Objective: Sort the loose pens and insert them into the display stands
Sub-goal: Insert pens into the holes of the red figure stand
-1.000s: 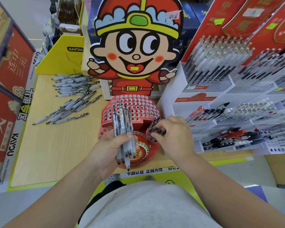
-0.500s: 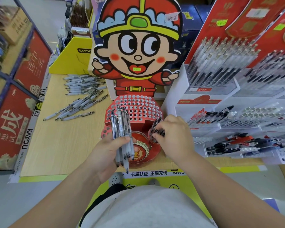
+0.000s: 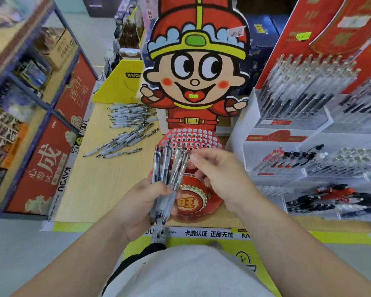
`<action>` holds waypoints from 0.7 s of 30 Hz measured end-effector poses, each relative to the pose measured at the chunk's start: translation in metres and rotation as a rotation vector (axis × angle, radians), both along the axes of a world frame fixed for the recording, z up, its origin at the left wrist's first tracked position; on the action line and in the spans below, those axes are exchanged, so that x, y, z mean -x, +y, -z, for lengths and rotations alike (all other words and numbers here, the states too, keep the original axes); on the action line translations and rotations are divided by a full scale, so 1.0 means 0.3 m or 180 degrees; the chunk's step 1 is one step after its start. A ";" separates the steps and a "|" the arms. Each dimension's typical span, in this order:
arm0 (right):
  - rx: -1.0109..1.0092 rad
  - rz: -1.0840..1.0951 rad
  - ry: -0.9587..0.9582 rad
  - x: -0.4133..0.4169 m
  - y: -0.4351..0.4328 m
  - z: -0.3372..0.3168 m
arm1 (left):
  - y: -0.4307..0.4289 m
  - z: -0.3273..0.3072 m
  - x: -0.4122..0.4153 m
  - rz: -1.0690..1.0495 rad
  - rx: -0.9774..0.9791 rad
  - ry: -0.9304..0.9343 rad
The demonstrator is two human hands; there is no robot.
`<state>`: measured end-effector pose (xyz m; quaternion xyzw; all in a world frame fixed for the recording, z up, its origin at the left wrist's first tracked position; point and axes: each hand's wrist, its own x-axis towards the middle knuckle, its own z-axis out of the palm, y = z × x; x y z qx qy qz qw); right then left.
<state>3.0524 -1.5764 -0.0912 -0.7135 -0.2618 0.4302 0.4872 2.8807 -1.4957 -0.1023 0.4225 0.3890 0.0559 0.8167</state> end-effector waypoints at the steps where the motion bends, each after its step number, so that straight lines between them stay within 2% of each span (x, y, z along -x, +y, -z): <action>1: 0.0023 0.0107 0.0148 0.015 0.013 0.003 | 0.021 -0.002 0.008 0.0132 -0.0019 -0.0027; 7: -0.0045 0.0610 0.0652 0.109 0.092 0.017 | 0.187 -0.001 0.063 0.0768 -0.0046 -0.0163; 11: 0.0017 0.0763 0.0699 0.182 0.153 0.028 | 0.304 0.009 0.107 0.1128 -0.0127 -0.0145; 18: -0.0204 0.1388 0.1172 0.275 0.202 0.026 | 0.424 0.053 0.179 0.1287 -0.0240 -0.0234; 21: -0.0062 0.1594 0.1034 0.302 0.215 0.032 | 0.443 0.078 0.188 0.1308 -0.0337 -0.0157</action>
